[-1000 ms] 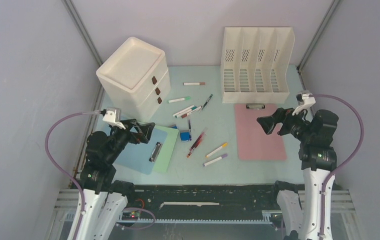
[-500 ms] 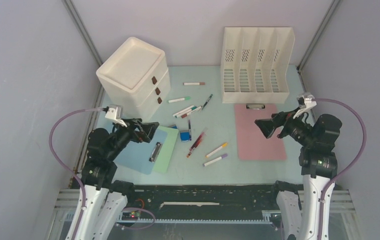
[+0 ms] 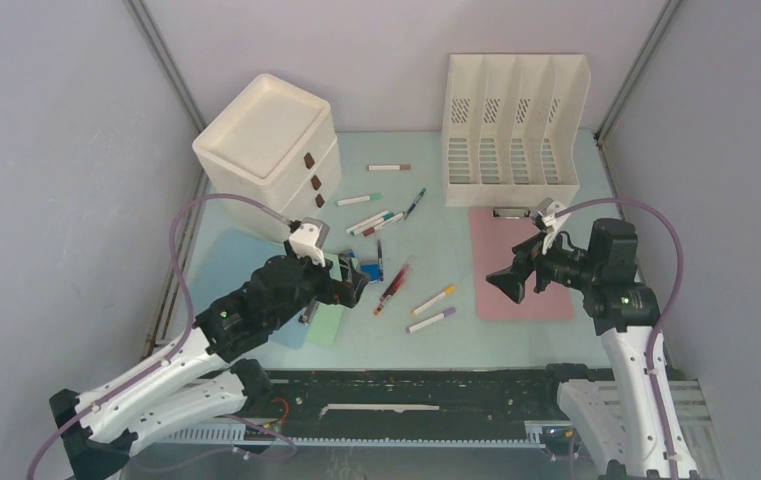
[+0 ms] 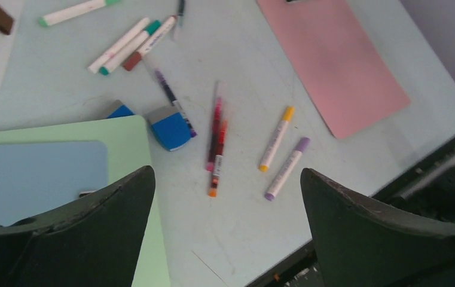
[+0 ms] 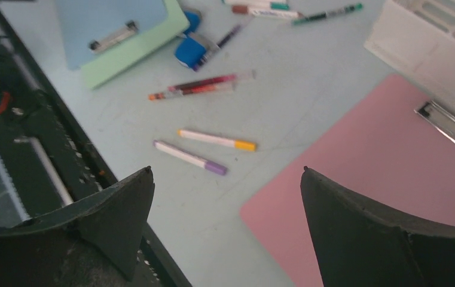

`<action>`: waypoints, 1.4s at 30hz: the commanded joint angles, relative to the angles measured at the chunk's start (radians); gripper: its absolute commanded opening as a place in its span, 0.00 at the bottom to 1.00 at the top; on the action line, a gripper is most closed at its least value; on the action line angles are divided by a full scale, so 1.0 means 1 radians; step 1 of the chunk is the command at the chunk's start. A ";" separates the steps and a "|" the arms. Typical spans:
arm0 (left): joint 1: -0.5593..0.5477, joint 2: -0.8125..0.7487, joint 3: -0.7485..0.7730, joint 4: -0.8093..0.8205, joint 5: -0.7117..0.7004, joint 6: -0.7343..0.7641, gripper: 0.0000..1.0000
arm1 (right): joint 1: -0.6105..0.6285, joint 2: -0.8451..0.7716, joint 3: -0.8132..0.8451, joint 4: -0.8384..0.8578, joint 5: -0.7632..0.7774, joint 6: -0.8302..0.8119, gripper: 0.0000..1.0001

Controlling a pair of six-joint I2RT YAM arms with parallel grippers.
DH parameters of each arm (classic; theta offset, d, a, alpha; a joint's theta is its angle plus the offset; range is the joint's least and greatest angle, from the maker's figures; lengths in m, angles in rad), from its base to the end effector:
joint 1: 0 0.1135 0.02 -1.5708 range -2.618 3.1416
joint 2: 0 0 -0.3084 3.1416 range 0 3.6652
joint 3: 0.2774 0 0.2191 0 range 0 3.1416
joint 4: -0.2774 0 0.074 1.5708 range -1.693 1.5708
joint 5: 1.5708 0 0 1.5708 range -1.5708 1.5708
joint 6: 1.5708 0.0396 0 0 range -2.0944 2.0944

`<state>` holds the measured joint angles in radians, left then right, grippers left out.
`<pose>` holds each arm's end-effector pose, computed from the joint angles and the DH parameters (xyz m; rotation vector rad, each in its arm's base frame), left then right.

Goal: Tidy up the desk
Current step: Pick up the folder from the center of the board.

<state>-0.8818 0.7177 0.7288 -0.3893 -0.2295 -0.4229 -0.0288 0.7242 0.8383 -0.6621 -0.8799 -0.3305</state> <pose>0.0720 -0.0733 0.3371 0.3006 1.9704 -0.6367 0.0771 0.0283 0.3497 -0.7844 1.8091 0.6918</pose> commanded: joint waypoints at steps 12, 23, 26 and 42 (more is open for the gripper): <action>0.170 -0.219 -0.314 0.252 -0.065 -0.072 1.00 | 0.020 -0.039 -0.050 -0.032 0.132 -0.184 1.00; 0.201 0.047 -0.221 0.067 -0.161 -0.166 0.99 | 0.020 -0.054 -0.050 -0.038 0.129 -0.184 1.00; 0.123 0.128 -0.168 -0.004 -0.342 -0.164 1.00 | 0.019 -0.055 -0.050 -0.038 0.126 -0.184 1.00; 0.081 0.428 -0.129 -0.024 -0.446 -0.180 0.74 | 0.022 -0.058 -0.051 -0.042 0.118 -0.183 1.00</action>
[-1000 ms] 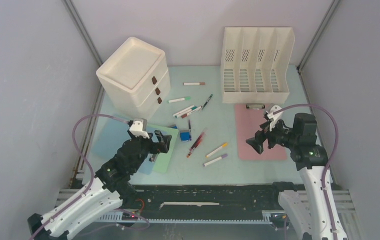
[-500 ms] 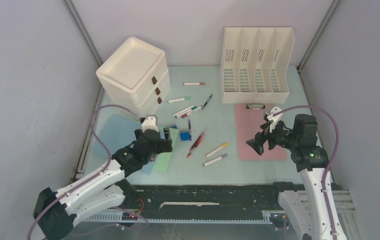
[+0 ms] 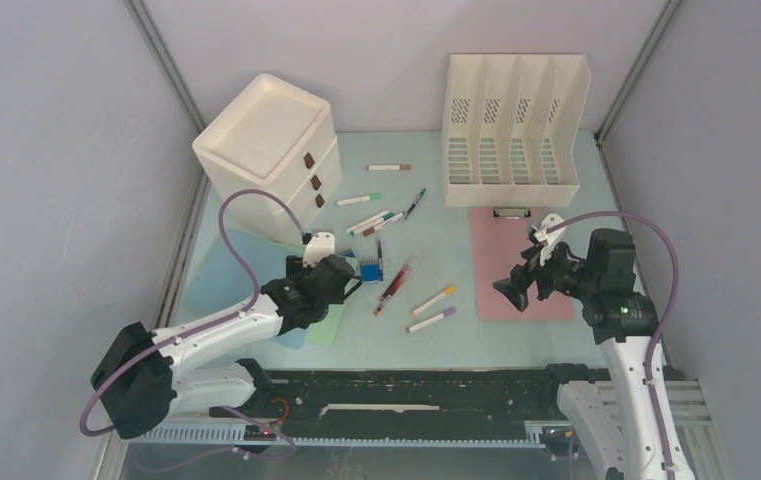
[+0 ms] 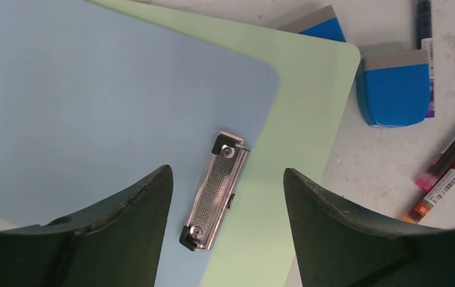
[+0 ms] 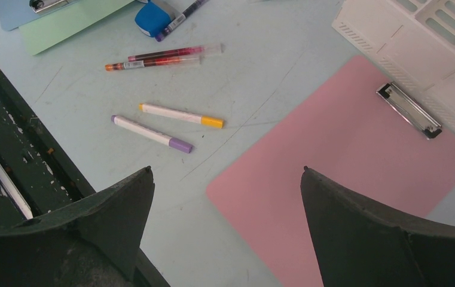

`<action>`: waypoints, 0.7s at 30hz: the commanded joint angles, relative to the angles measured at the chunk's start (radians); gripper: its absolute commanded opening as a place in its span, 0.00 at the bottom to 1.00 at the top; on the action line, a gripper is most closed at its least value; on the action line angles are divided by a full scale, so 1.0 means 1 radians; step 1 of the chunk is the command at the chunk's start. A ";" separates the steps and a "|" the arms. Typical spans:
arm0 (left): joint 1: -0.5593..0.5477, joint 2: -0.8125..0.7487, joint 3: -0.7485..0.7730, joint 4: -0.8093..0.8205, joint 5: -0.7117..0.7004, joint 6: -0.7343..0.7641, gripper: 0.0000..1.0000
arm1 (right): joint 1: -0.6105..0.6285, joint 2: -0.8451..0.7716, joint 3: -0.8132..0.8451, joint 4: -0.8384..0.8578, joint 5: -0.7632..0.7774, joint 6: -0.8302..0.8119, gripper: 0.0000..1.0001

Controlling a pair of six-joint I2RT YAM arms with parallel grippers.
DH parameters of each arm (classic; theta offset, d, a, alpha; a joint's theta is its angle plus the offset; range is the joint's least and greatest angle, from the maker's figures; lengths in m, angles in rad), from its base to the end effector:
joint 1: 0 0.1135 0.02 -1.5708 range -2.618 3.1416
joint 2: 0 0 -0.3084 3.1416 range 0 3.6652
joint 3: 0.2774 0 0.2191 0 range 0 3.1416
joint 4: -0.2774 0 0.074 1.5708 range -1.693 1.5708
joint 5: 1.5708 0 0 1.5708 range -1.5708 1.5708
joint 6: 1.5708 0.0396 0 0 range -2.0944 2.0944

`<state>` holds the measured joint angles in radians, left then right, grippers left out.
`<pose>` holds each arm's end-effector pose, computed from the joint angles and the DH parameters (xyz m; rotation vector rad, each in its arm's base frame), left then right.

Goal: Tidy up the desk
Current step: Pick up the folder from the center of the board.

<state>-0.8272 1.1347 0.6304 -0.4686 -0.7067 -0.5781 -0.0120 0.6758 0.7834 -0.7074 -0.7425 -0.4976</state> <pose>0.1285 -0.1017 0.2577 0.0257 2.2569 0.1846 0.0679 0.0260 0.3305 -0.8760 1.8350 0.4855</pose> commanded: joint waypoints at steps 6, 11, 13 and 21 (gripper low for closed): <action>0.050 -0.010 -0.097 0.082 0.098 -0.040 0.50 | 0.010 -0.009 0.002 0.003 -0.021 -0.019 1.00; 0.052 -0.018 -0.122 0.101 0.134 -0.041 0.41 | 0.010 -0.008 0.002 0.003 -0.023 -0.018 1.00; 0.052 -0.004 -0.126 0.114 0.138 -0.038 0.40 | 0.009 -0.008 0.002 0.001 -0.024 -0.018 1.00; 0.075 0.047 -0.112 0.134 0.146 -0.009 0.33 | 0.009 -0.010 0.002 -0.002 -0.026 -0.021 1.00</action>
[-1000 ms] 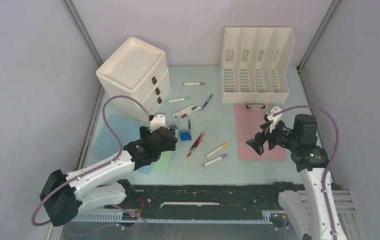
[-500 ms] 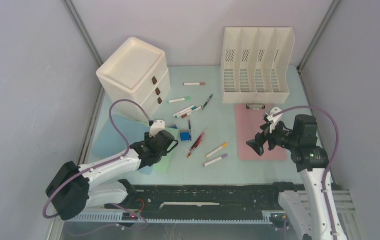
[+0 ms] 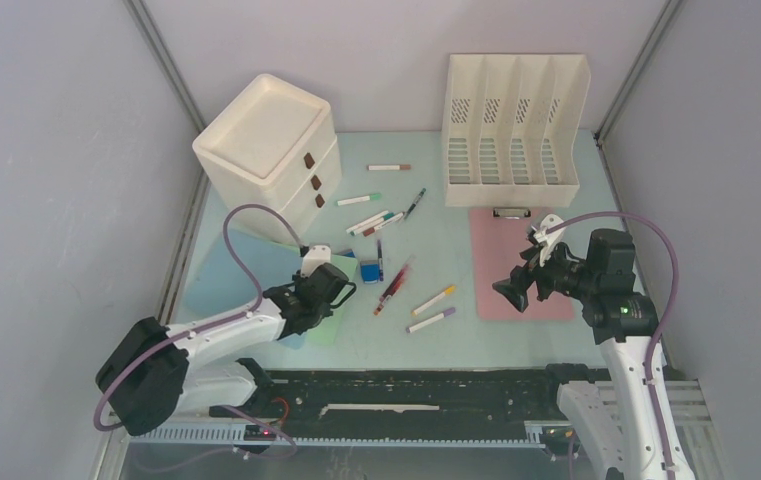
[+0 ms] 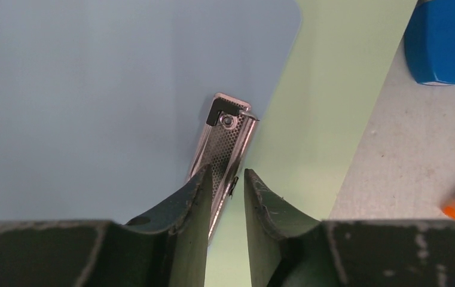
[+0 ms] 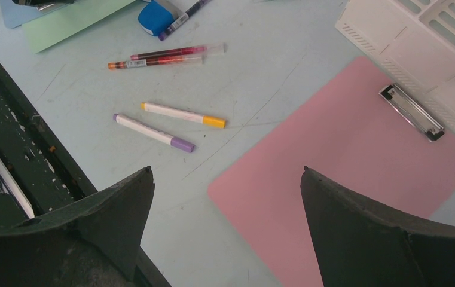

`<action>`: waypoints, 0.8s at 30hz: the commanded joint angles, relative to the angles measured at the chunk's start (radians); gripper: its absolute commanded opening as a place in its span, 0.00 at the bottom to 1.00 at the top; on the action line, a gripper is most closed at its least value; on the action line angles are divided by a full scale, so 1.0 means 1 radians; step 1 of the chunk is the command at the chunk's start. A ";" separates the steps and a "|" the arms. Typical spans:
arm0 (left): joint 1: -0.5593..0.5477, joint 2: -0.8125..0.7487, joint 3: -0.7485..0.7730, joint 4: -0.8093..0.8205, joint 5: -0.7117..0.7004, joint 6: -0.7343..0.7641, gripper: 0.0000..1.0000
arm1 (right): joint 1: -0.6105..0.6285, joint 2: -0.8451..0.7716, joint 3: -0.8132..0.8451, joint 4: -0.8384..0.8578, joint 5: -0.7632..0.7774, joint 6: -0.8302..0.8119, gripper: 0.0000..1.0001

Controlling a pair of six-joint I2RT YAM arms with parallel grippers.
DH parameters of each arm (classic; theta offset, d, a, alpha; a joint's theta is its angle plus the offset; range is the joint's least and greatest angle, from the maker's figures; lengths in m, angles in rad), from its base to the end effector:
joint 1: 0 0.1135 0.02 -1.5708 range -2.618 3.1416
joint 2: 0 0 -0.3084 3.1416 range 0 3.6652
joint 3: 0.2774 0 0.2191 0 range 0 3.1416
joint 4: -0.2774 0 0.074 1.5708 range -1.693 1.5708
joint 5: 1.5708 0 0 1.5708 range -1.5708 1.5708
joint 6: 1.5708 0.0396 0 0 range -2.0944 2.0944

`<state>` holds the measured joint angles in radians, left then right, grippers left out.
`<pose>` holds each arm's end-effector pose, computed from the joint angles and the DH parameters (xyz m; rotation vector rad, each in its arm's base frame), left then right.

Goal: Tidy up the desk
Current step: Pick up the folder from the center of the board.

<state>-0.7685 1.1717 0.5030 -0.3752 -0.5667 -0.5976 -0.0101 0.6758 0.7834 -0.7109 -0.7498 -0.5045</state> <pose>0.1274 -0.0936 0.2213 0.0169 2.3921 0.1326 0.0675 0.0263 0.3303 -0.8864 1.8300 0.4916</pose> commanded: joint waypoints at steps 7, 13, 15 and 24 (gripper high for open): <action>0.023 0.027 0.011 0.043 0.034 0.005 0.26 | 0.007 -0.012 0.002 0.001 -0.023 -0.018 1.00; 0.023 0.033 0.006 0.043 0.069 -0.003 0.04 | 0.007 -0.016 0.002 0.001 -0.025 -0.017 1.00; 0.021 0.020 0.006 0.036 0.082 -0.004 0.00 | 0.008 -0.016 0.002 0.001 -0.025 -0.019 1.00; -0.031 -0.100 0.020 0.037 0.144 -0.017 0.00 | 0.007 -0.016 0.002 -0.001 -0.031 -0.019 1.00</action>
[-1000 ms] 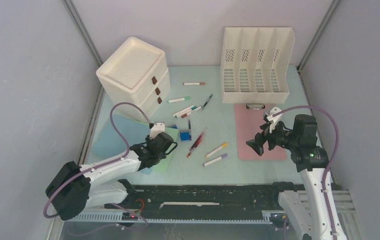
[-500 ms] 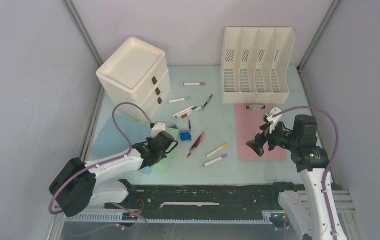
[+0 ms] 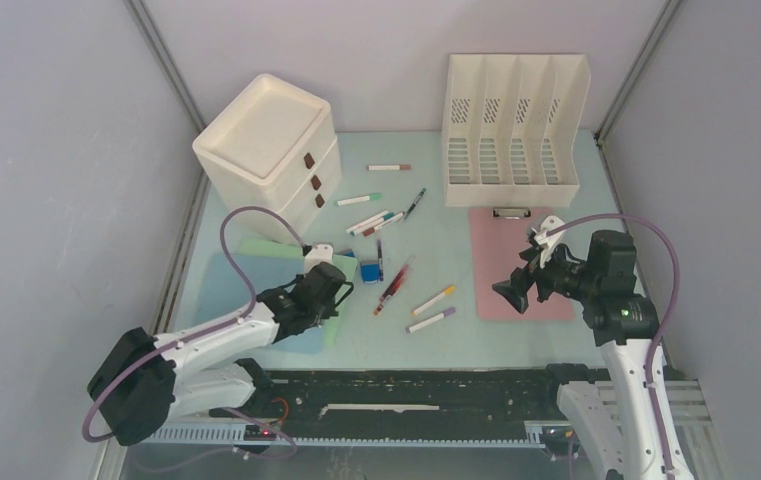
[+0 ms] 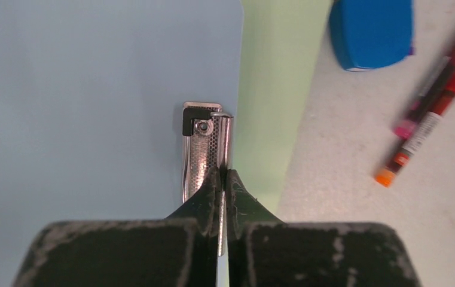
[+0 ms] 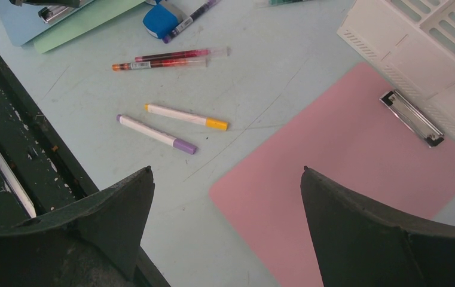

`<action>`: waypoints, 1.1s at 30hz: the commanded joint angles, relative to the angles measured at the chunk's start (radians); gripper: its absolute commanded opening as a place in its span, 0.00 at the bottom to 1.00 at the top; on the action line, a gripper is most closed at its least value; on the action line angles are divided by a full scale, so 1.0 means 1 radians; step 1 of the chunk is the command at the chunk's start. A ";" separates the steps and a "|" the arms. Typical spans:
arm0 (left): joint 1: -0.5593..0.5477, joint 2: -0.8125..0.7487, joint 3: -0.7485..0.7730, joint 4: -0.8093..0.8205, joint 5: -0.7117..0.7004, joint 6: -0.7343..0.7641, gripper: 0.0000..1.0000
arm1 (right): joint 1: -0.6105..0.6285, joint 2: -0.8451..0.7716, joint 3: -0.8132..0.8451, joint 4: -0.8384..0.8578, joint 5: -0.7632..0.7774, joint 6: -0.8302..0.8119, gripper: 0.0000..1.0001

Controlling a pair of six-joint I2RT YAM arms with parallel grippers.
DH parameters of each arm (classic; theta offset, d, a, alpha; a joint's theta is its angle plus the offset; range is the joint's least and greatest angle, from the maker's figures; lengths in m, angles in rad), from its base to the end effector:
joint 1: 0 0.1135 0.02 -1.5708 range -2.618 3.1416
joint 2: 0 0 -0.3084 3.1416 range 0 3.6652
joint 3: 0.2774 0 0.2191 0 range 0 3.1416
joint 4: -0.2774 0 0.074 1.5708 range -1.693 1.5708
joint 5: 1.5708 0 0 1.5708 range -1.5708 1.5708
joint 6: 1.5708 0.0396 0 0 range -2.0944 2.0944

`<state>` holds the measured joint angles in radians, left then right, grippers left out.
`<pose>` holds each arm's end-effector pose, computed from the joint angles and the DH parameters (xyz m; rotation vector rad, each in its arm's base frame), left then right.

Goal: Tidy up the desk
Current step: Pick up the folder from the center of the board.

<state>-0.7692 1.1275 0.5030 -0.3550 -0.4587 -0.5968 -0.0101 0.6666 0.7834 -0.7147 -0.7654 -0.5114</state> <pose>0.1234 -0.0951 0.2266 0.0367 2.4103 -0.0268 0.0650 0.0268 0.3306 -0.8993 1.8133 0.5001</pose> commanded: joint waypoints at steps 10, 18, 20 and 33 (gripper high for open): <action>-0.100 -0.116 0.094 0.037 0.094 -0.055 0.00 | 0.069 0.046 0.002 -0.009 -0.141 0.004 1.00; -0.123 -0.142 0.184 0.137 0.177 -0.113 0.00 | 0.423 0.273 -0.024 0.188 -0.151 0.156 0.98; -0.124 -0.129 0.203 0.175 0.194 -0.134 0.00 | 0.494 0.307 -0.026 0.288 -0.132 0.241 0.98; -0.132 -0.024 0.253 0.147 0.167 -0.082 0.27 | 0.445 0.551 -0.130 0.858 -0.127 0.807 1.00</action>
<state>-0.8902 1.0943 0.7410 -0.1444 -0.2596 -0.7261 0.4858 1.2087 0.6735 -0.0032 -0.8669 0.1493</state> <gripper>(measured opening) 0.107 0.993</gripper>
